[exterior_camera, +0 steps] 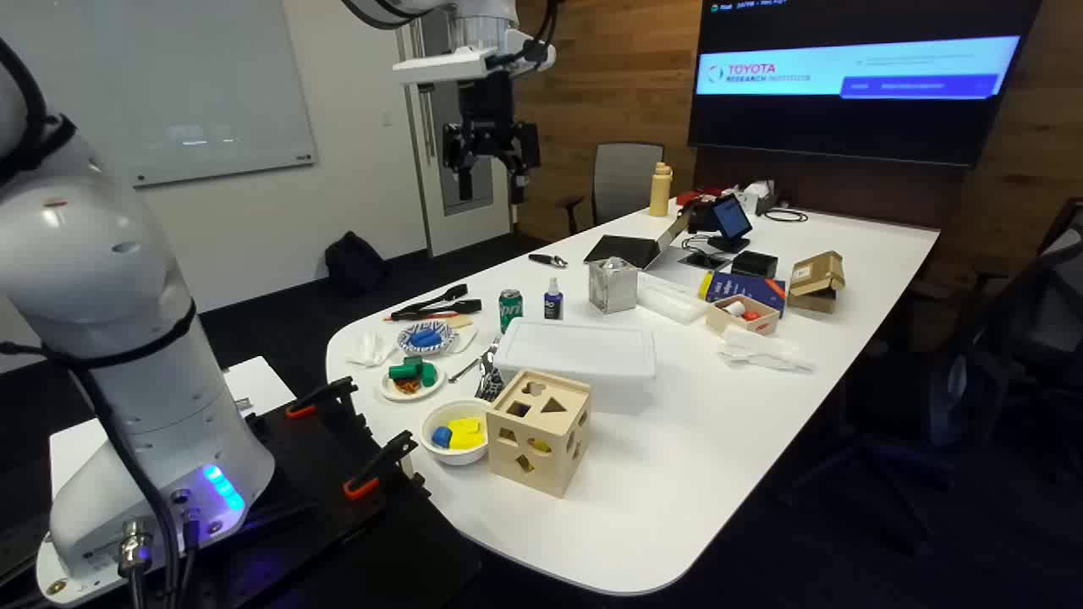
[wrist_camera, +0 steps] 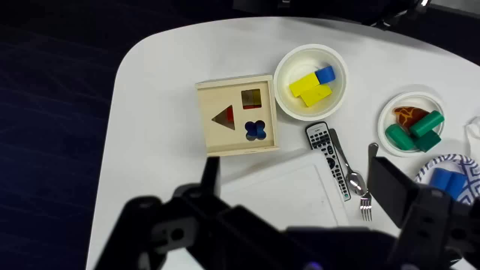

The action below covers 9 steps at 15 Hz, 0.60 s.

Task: Open the lid on the box

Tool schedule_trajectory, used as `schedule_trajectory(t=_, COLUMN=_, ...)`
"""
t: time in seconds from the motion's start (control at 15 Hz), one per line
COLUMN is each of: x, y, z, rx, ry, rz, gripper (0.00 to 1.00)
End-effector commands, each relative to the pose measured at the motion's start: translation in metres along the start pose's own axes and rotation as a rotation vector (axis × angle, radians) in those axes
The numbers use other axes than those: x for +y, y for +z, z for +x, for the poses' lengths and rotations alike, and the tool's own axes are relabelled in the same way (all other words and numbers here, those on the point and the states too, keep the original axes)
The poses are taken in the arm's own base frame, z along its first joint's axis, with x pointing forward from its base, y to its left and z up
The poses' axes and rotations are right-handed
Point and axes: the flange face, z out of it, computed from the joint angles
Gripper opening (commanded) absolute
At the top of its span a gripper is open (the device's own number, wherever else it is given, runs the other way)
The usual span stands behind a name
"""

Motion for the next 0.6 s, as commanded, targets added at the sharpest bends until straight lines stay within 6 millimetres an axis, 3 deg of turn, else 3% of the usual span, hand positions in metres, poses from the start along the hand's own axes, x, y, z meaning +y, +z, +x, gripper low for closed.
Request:
schedule_trajectory(t=0.0, x=0.000, y=0.000, z=0.000, rx=-0.001, ry=0.000, rz=0.000, gripper=1.00)
schedule_trajectory(t=0.53, x=-0.035, y=0.111, z=0.016, rx=0.144, ry=0.057, rz=-0.072, gripper=1.00)
